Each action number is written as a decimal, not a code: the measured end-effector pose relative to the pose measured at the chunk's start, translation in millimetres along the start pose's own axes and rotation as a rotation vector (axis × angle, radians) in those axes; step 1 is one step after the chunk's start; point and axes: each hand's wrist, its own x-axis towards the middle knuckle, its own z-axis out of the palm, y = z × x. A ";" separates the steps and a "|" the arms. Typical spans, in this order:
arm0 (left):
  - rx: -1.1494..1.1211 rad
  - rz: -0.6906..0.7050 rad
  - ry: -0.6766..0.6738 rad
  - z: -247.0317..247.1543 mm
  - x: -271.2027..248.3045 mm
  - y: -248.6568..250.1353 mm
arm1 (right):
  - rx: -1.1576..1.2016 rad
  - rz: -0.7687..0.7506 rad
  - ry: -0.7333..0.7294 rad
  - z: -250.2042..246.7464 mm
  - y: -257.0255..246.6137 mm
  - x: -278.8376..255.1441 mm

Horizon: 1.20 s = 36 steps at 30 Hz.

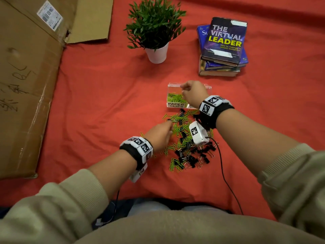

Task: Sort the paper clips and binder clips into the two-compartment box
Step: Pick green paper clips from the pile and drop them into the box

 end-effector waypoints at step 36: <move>0.239 0.088 0.017 34.7 60.0 29.8 | -0.441 -0.088 -0.202 5.8 92.6 -103.6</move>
